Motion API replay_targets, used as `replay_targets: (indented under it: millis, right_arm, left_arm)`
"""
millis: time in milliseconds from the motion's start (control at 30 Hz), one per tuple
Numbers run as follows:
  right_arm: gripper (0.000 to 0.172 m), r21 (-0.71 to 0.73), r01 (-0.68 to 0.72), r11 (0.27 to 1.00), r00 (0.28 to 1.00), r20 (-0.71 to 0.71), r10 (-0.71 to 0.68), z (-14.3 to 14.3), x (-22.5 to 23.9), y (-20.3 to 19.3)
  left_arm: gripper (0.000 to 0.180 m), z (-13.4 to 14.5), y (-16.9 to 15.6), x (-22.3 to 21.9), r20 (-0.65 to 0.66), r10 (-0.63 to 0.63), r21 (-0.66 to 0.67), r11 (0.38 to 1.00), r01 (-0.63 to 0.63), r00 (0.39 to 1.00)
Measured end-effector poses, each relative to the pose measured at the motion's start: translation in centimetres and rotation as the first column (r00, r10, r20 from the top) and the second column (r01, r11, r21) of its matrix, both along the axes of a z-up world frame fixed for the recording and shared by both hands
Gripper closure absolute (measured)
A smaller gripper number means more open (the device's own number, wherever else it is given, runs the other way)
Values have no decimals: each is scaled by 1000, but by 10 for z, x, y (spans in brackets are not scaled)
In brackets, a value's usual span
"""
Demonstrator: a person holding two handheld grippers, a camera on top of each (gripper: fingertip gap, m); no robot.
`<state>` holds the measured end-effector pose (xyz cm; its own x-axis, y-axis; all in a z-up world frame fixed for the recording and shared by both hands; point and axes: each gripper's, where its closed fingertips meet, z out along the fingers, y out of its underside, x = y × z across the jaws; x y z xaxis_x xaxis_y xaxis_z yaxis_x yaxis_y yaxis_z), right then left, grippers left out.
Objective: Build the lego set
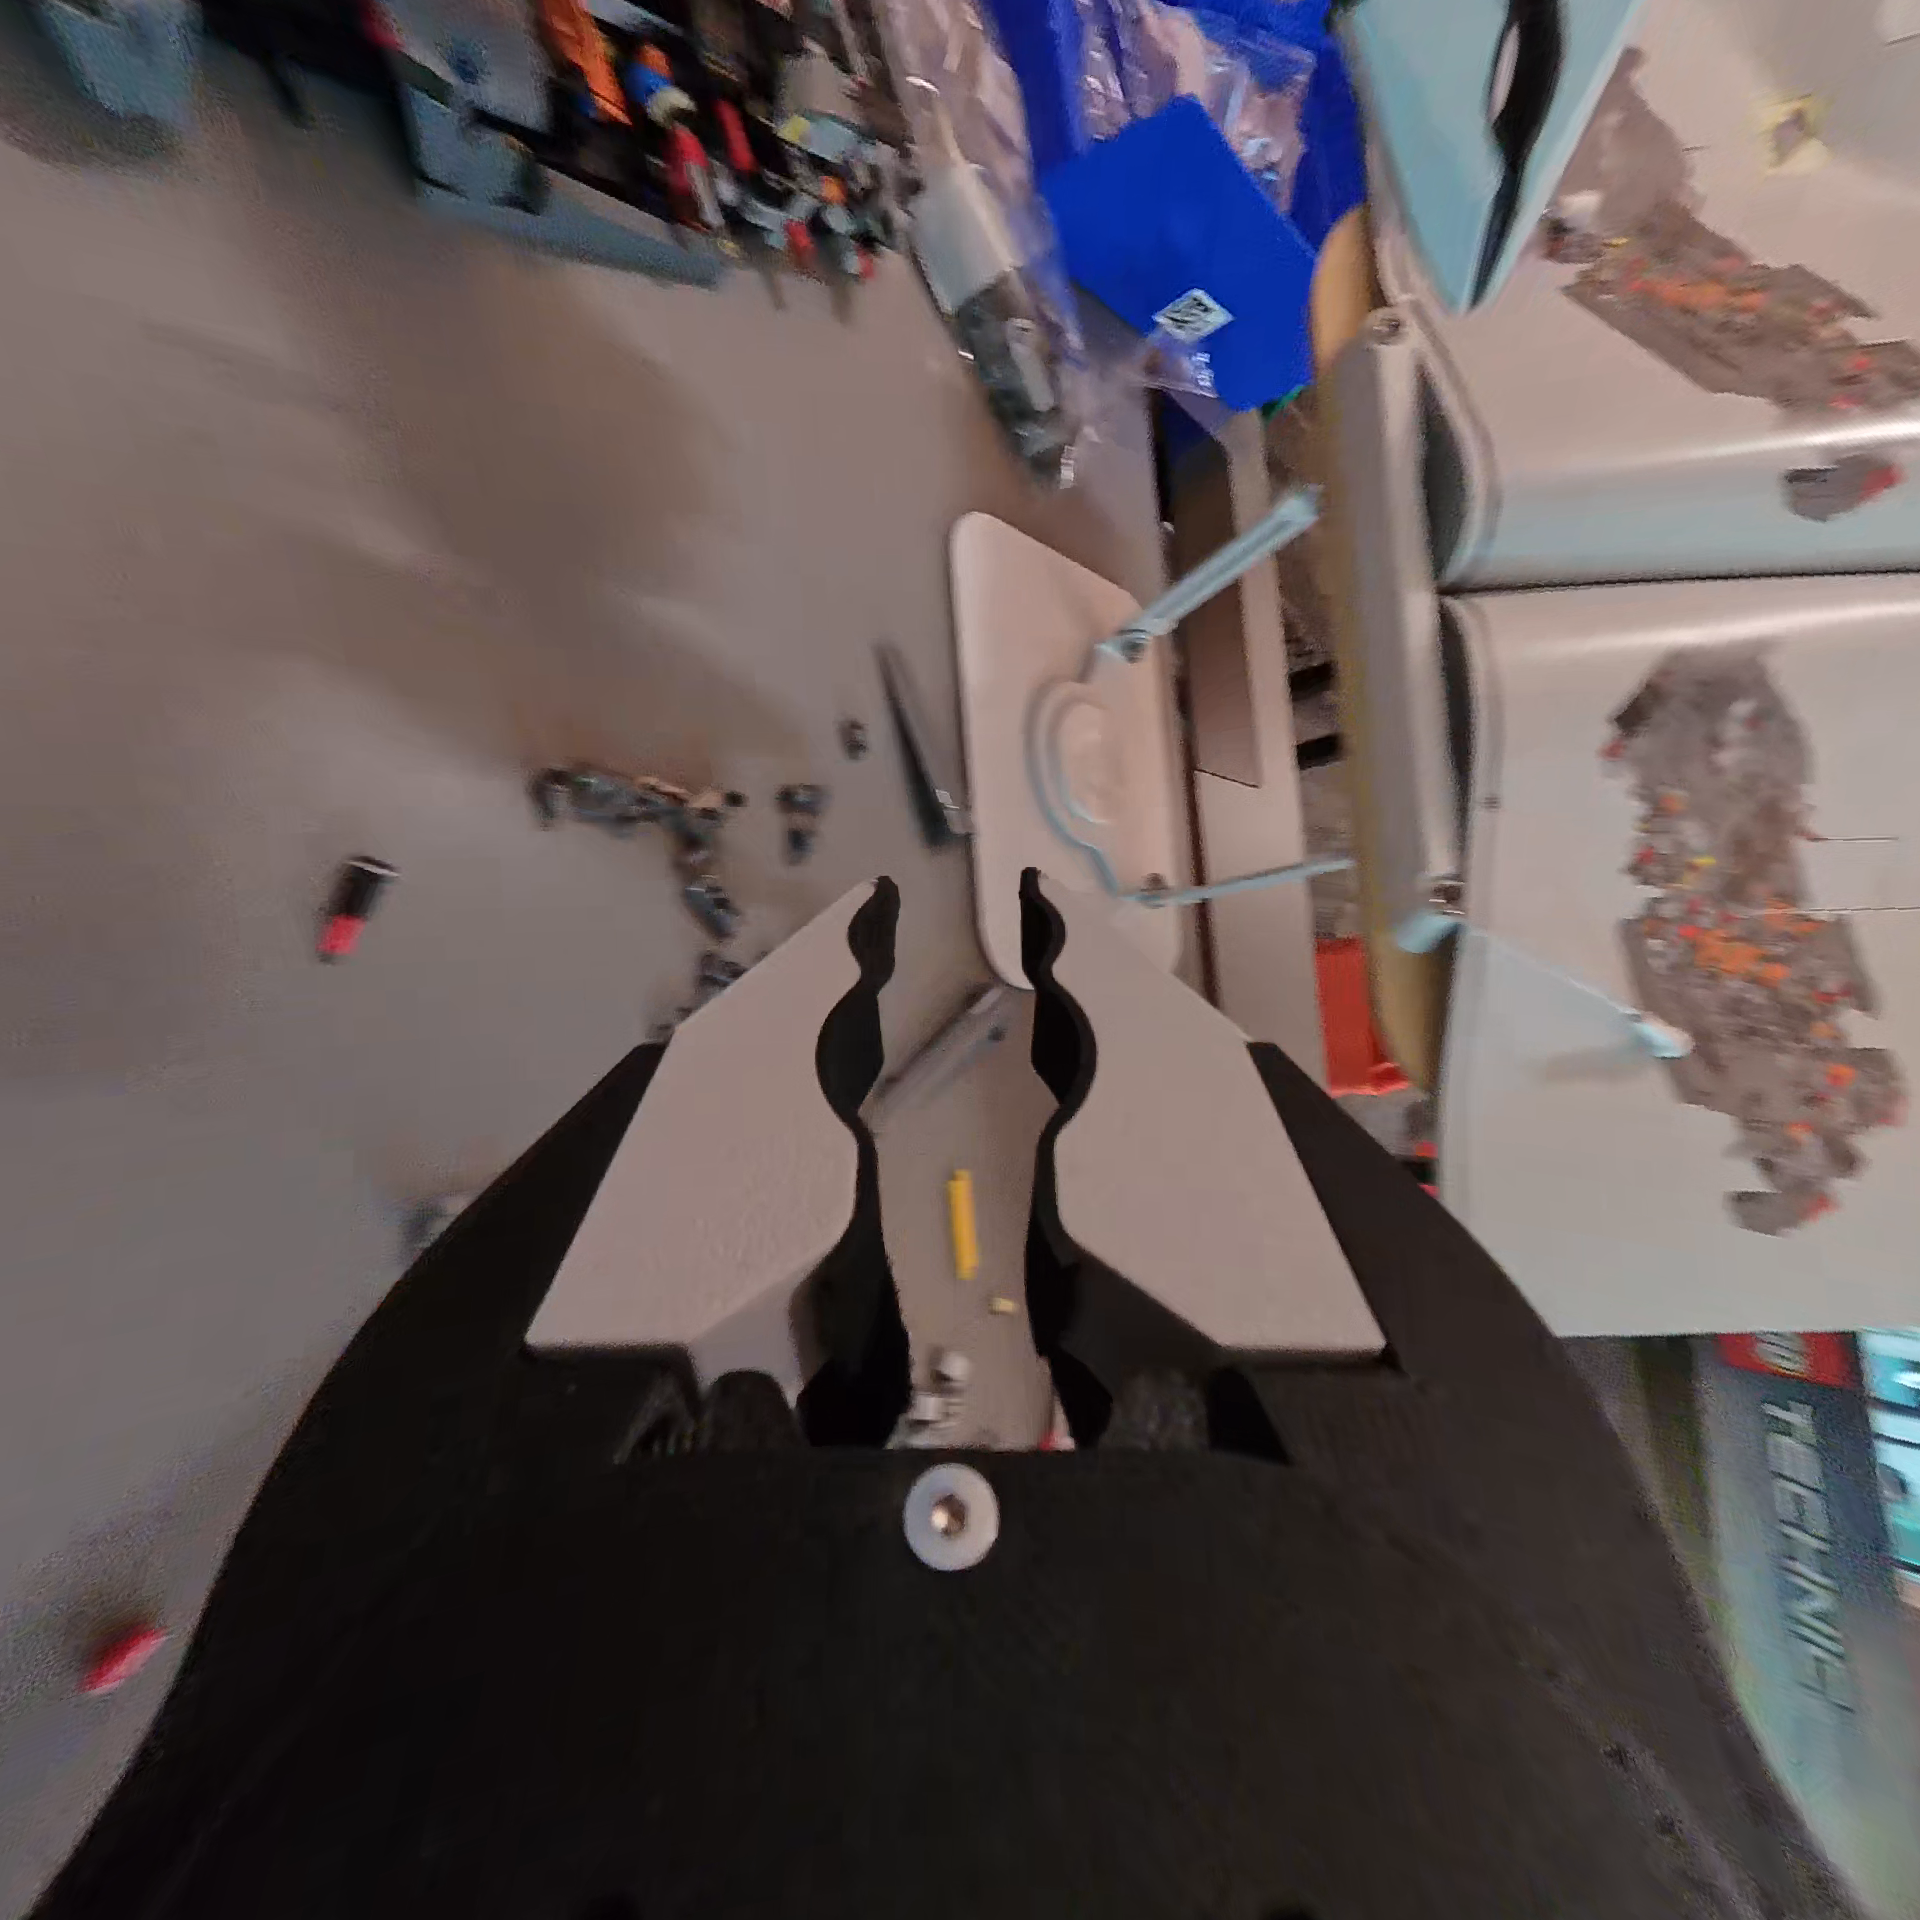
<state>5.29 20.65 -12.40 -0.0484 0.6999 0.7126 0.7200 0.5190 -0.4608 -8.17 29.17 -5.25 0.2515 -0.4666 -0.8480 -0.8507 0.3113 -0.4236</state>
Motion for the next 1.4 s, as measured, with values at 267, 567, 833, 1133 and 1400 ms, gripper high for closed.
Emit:
replay_targets:
  millis: [267, 567, 833, 1133, 1400]
  right_arm:
    - [159, -255, -17, 967, 998, -61, 2, -49, 5, -62]
    - [154, -413, 48, 909, 989, -109, -102, -67, 12, -82]
    - [143, -455, 102, 885, 984, -87, -158, -82, 6, -89]
    - [143, -438, 132, 889, 978, -87, -188, -87, 4, -87]
    - [142, -431, 147, 890, 974, -92, -206, -86, 11, -87]
  left_arm:
    - [180, -34, -37, -123, 33, 271, -59, 961, -269, 962]
    - [180, -71, -46, -196, 290, 377, -122, 926, -357, 880]
    - [180, -77, -41, -203, 309, 372, -68, 927, -370, 875]
    - [180, -78, -42, -202, 313, 374, -66, 926, -372, 873]
    - [180, -81, -40, -201, 310, 384, -74, 922, -381, 870]
